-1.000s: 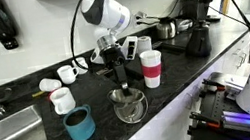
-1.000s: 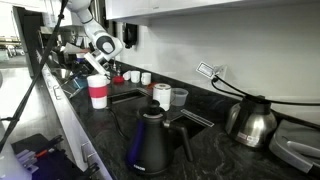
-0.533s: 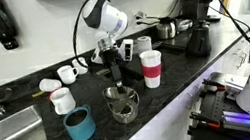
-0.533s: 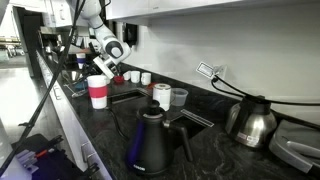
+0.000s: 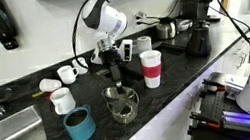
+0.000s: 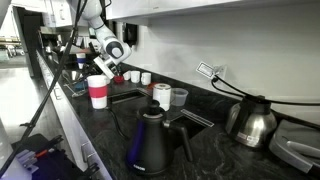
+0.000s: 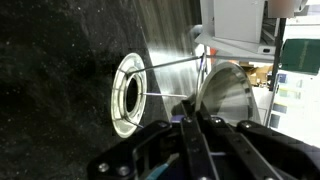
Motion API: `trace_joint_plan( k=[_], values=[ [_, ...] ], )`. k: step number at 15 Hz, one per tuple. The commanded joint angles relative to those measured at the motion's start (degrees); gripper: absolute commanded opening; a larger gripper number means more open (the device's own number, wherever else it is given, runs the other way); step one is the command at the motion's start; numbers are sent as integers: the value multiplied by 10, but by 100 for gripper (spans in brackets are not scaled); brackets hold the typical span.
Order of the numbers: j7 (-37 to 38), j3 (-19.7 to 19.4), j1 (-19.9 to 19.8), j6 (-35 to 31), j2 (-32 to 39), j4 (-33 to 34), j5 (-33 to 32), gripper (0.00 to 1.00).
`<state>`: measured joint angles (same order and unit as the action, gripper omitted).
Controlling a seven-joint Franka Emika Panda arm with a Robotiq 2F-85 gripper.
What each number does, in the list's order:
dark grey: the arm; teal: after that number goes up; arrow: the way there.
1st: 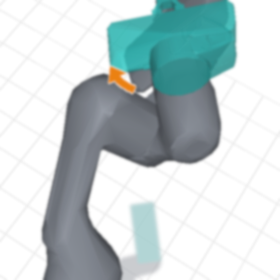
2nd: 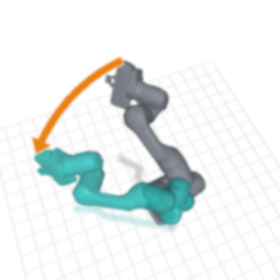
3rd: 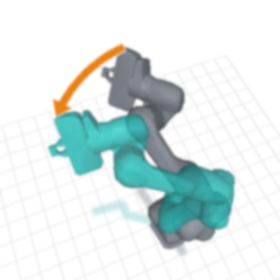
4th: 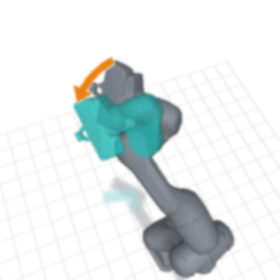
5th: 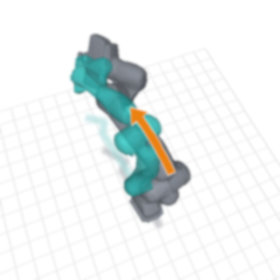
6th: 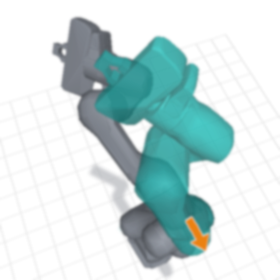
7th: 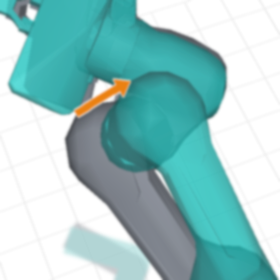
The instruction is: Move the silver object to the left of the counter
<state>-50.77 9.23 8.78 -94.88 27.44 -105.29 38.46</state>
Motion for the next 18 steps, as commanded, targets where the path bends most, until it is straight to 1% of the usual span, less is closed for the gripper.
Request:
trace_joint_plan(
  k=[1, 2, 3, 7, 11, 12, 13, 16, 18],
  values=[
    [4, 11, -12, -6, 2, 0, -4, 32],
    [6, 10, -13, -8, 6, 1, -4, 34],
    [7, 9, -14, -11, 9, 1, -4, 39],
    [13, 2, -24, -33, 31, 2, -6, 69],
    [16, 2, -37, -50, 39, 3, -5, 95],
    [17, 3, -40, -50, 37, 4, -5, 99],
    [18, 3, -41, -49, 36, 5, -5, 100],
    [23, 3, -42, -50, 31, 6, -5, 100],
    [21, 2, -42, -66, 24, 4, -4, 100]
  ],
)
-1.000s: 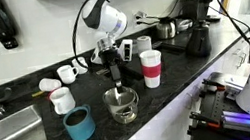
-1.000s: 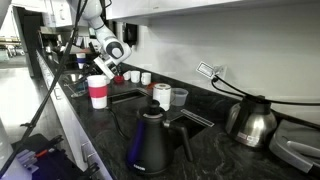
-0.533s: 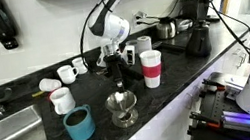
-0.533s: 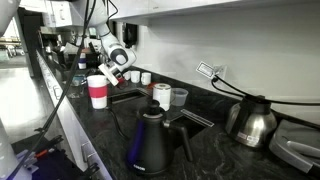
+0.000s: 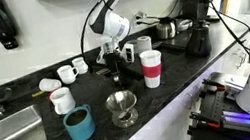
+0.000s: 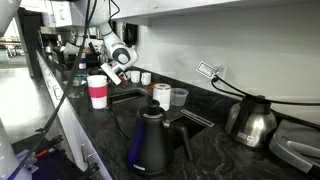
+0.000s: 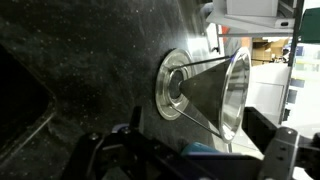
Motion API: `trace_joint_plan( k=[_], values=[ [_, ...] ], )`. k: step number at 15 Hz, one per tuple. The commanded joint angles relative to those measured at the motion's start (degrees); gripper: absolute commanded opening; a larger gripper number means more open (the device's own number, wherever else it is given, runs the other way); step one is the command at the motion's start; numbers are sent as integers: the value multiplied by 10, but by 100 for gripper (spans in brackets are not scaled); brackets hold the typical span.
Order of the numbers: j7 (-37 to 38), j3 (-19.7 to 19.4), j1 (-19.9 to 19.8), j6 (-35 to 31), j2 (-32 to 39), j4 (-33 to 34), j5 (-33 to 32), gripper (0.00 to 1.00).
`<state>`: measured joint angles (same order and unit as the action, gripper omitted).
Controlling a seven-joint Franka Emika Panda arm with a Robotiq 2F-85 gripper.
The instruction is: Move the silver object to the left of the counter
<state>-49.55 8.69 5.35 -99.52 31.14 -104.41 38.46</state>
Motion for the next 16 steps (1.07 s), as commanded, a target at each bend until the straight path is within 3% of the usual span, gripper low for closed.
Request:
trace_joint_plan(
  k=[1, 5, 16],
  values=[
    [9, 7, -8, -28, -17, -4, -3, 100],
    [6, 8, -7, -66, -48, -10, -7, 100],
    [4, 10, -10, -57, -48, -4, -8, 100]
  ],
)
